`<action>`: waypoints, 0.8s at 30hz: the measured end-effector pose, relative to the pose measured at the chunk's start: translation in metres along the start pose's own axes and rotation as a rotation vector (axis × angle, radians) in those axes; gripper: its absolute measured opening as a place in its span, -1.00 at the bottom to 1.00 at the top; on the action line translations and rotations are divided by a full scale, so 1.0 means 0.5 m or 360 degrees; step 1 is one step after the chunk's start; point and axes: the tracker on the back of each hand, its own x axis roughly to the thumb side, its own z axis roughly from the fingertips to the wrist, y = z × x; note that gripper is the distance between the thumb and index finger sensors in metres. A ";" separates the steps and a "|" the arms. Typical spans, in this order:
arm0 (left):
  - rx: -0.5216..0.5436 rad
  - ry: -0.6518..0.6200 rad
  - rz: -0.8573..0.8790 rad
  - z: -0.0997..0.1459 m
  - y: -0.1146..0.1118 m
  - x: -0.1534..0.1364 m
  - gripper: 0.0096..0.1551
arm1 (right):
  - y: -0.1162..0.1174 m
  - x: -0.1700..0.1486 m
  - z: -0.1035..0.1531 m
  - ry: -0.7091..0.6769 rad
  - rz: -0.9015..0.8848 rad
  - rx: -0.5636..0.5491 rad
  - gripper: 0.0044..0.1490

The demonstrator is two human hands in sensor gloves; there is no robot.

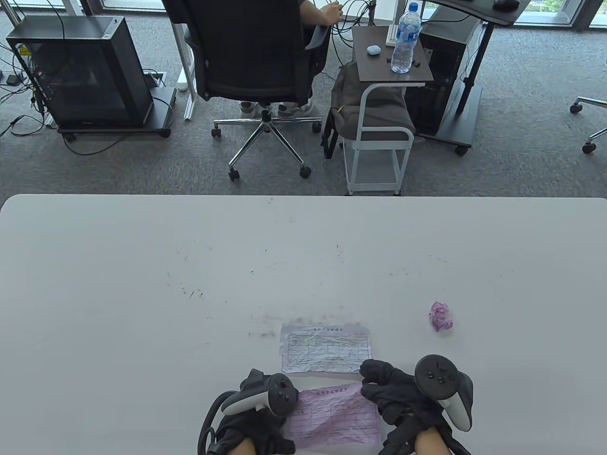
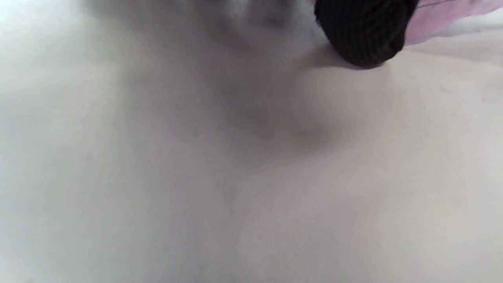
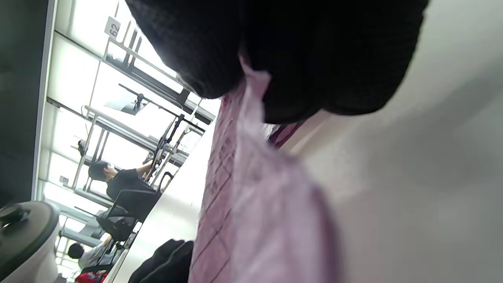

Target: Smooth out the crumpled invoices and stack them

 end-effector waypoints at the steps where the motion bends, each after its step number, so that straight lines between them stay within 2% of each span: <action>1: -0.0001 0.0000 0.0000 0.000 0.000 0.000 0.13 | -0.001 -0.002 0.001 0.0019 -0.0010 -0.0043 -0.36; 4: -0.0002 -0.0002 0.0001 0.000 0.000 0.001 0.13 | -0.002 -0.014 0.004 0.0100 -0.0096 -0.0156 -0.39; 7: -0.0003 -0.0003 0.0002 0.000 0.000 0.001 0.14 | -0.001 -0.018 0.004 0.0118 -0.0141 -0.0166 -0.42; 10: -0.0003 -0.0004 0.0002 0.000 0.000 0.001 0.13 | 0.001 -0.015 0.004 0.0106 -0.0058 -0.0179 -0.43; 13: -0.0003 -0.0005 0.0001 0.000 -0.001 0.001 0.13 | 0.006 -0.022 0.001 0.0090 -0.0214 -0.0099 -0.44; 16: -0.0002 -0.0006 0.0000 0.000 -0.001 0.001 0.13 | 0.012 -0.026 -0.001 0.0093 -0.0295 0.0013 -0.21; 19: -0.0003 -0.0007 0.0000 0.000 -0.001 0.001 0.13 | 0.013 -0.016 -0.004 0.0058 -0.0173 0.0028 -0.20; 22: -0.0003 -0.0008 0.0000 0.000 -0.001 0.001 0.14 | 0.019 -0.009 -0.008 0.0041 -0.0142 0.0146 -0.21; 24: -0.0003 -0.0008 0.0001 0.000 -0.002 0.001 0.13 | 0.018 -0.004 -0.007 0.0040 -0.0092 0.0132 -0.26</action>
